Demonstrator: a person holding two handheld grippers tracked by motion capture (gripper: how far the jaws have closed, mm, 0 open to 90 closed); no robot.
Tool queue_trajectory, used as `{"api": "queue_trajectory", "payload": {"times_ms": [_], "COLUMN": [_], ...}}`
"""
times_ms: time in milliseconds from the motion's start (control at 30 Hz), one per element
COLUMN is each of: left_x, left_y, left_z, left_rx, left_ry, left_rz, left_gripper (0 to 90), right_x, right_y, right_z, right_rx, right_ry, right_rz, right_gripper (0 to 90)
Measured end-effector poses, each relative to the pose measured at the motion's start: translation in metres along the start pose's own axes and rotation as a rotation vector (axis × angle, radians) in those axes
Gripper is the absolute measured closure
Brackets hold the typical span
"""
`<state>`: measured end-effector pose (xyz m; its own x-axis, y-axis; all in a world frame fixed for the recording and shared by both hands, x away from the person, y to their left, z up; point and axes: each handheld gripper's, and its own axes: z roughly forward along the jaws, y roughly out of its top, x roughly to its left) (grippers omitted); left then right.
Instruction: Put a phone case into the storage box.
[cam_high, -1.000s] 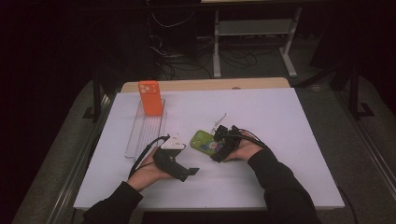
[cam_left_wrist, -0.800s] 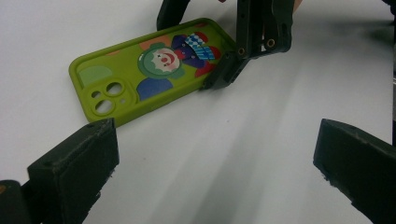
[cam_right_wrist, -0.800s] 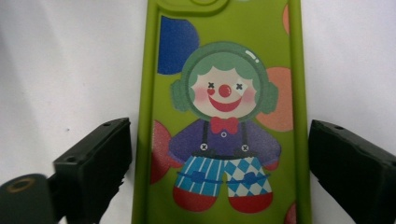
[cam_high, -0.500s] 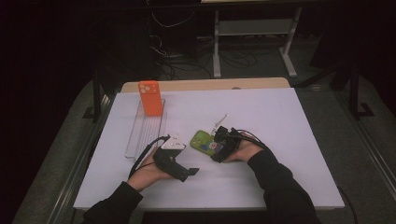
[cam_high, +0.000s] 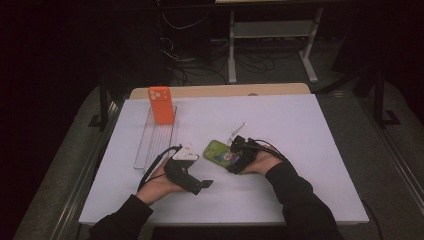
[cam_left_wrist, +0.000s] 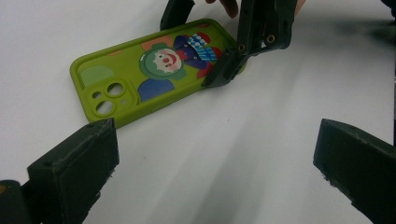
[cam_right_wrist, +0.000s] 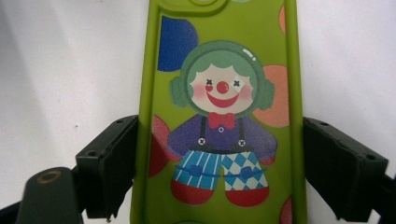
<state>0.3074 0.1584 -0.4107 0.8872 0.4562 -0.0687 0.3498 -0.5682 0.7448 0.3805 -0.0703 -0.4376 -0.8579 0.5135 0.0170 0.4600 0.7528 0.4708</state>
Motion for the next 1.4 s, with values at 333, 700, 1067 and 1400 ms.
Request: {"api": "queue_trajectory", "payload": {"times_ms": [333,700,1067,1400], "left_x": [-0.001,-0.001,-0.002,-0.001], "left_y": [0.0,0.0,0.002,0.014], "left_z": [0.001,0.001,0.001,0.0], "left_rx": [-0.008,-0.005,-0.008,0.001], "left_ry": [0.0,-0.002,-0.018,-0.045], "left_rz": [-0.01,-0.008,-0.007,0.029], "left_gripper": [0.0,0.0,0.0,0.0], "right_x": [-0.004,-0.01,-0.016,-0.025], "right_y": [-0.001,-0.006,-0.016,-0.027], "right_z": [-0.001,-0.018,-0.041,-0.058], "right_rx": [-0.006,-0.031,-0.057,-0.045], "right_ry": [0.018,0.026,0.008,0.031], "right_rz": [-0.005,0.012,-0.006,-0.036], "right_gripper": [15.0,15.0,15.0,15.0]}}
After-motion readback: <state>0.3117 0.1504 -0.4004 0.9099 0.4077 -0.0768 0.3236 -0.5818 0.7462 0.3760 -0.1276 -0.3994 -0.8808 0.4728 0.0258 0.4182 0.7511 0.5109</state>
